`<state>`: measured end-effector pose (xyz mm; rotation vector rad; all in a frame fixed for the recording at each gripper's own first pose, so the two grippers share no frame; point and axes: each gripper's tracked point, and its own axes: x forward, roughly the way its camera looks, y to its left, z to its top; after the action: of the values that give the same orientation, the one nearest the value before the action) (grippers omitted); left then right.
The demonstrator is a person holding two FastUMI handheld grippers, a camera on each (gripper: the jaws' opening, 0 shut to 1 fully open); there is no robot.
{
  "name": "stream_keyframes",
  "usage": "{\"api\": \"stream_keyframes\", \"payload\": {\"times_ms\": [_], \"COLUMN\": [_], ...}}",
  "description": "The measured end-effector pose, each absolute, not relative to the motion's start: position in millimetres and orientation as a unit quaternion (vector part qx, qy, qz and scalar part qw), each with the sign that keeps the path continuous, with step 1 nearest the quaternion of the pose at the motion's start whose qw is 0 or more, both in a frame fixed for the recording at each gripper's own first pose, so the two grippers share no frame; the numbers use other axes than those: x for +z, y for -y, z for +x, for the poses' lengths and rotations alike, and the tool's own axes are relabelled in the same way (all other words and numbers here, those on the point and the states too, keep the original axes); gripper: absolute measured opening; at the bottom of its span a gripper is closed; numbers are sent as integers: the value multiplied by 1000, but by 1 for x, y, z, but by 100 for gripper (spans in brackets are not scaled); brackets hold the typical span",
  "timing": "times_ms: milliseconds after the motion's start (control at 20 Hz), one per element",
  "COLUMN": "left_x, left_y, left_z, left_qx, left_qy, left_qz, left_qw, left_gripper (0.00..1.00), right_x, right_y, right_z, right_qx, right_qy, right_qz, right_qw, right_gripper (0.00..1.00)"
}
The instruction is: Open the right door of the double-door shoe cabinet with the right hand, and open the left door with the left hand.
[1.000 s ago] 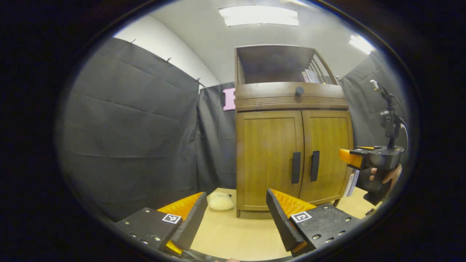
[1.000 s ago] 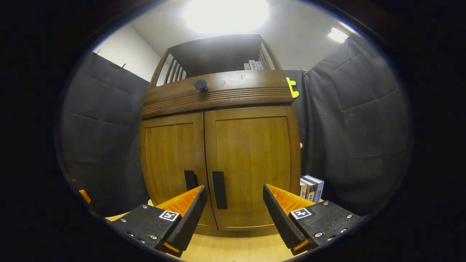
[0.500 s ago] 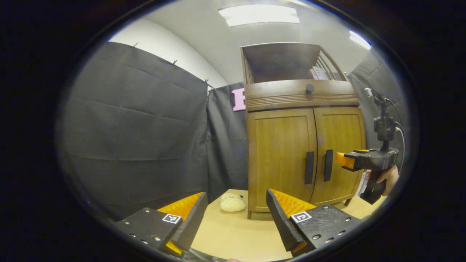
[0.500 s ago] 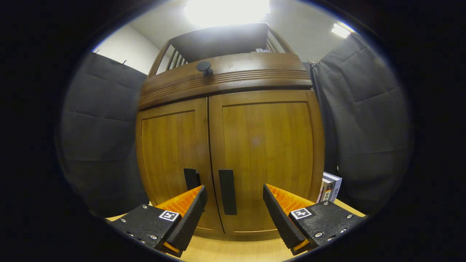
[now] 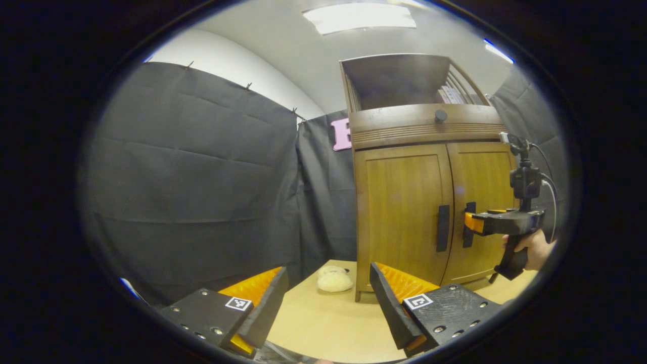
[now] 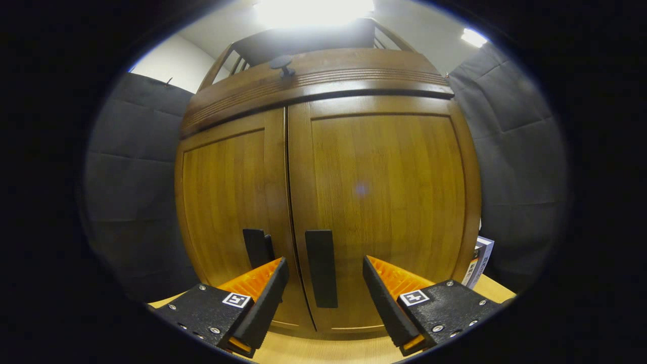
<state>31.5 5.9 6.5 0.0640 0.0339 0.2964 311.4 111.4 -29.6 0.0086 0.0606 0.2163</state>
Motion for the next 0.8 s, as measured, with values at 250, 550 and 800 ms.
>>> {"api": "stream_keyframes", "payload": {"times_ms": [250, 550, 800], "left_x": [4, 5, 2], "left_y": [-11, -14, -15], "left_z": [31, 30, 31], "left_qx": [157, 162, 160], "left_qy": [-24, -26, -28], "left_qz": [32, 32, 29], "left_qw": [987, 986, 986], "left_gripper": [99, 99, 99], "right_x": [-50, -68, -69], "right_y": [-117, -122, -124], "right_z": [331, 348, 349], "right_qx": [106, 105, 99], "right_qy": [-54, -79, -78], "right_qz": [10, 15, -3], "right_qw": [993, 991, 992], "right_gripper": [79, 51, 33]}}
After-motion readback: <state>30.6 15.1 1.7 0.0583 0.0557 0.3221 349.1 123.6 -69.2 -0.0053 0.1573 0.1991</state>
